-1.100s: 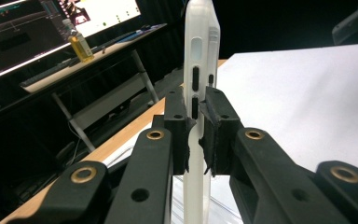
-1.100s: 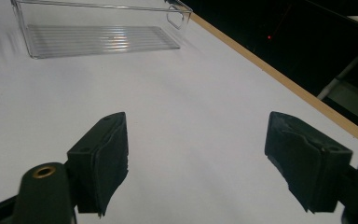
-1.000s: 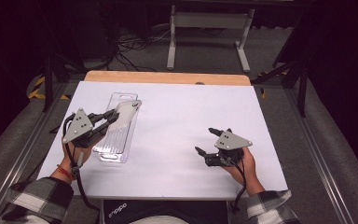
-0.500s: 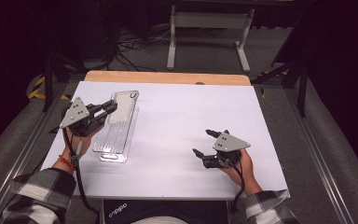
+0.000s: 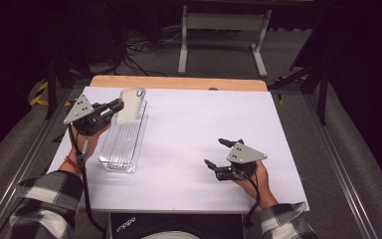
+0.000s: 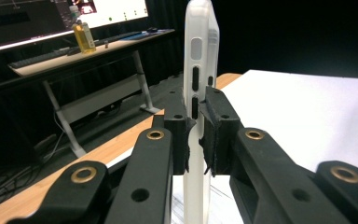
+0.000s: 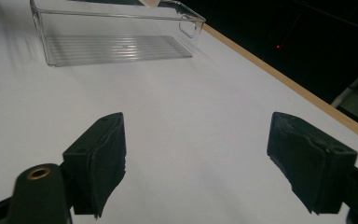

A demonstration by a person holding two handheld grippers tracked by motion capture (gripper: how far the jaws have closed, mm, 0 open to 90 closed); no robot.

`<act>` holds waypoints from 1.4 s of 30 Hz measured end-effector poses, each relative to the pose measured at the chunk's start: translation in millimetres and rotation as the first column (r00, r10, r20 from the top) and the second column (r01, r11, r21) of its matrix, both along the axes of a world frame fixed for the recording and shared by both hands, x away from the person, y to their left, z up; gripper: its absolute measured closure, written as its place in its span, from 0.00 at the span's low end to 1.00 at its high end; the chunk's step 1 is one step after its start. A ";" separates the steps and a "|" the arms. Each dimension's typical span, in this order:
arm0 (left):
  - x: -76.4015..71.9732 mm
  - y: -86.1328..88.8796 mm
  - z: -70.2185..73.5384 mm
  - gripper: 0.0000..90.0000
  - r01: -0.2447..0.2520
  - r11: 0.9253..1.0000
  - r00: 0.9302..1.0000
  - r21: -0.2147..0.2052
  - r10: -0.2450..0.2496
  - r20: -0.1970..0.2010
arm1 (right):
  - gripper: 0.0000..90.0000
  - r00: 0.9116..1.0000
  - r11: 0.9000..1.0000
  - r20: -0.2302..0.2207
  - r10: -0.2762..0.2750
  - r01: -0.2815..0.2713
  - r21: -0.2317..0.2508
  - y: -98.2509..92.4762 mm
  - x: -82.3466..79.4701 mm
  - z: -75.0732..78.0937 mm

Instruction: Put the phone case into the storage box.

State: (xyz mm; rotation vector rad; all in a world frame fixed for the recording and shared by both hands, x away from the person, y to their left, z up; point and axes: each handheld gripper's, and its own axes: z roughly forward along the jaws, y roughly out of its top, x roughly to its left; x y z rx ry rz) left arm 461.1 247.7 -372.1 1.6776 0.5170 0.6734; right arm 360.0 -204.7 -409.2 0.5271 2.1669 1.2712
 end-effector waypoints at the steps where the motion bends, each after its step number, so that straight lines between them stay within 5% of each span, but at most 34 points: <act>1: 4.2 0.0 -1.6 0.91 0.003 1.000 1.000 -0.016 -0.003 -0.008 | 0.22 1.000 1.000 0.000 0.001 -0.001 -0.004 0.2 0.8 -0.6; 24: 71.6 1.1 -25.4 0.91 -0.003 1.000 0.994 -0.014 0.001 -0.108 | 0.23 0.999 0.999 -0.039 0.026 -0.027 -0.036 4.2 6.4 -7.0; 42: 85.2 -5.3 -45.5 0.90 -0.003 1.000 0.988 -0.007 0.002 -0.158 | 0.23 0.998 0.998 -0.055 0.029 -0.032 -0.053 7.1 7.0 -9.6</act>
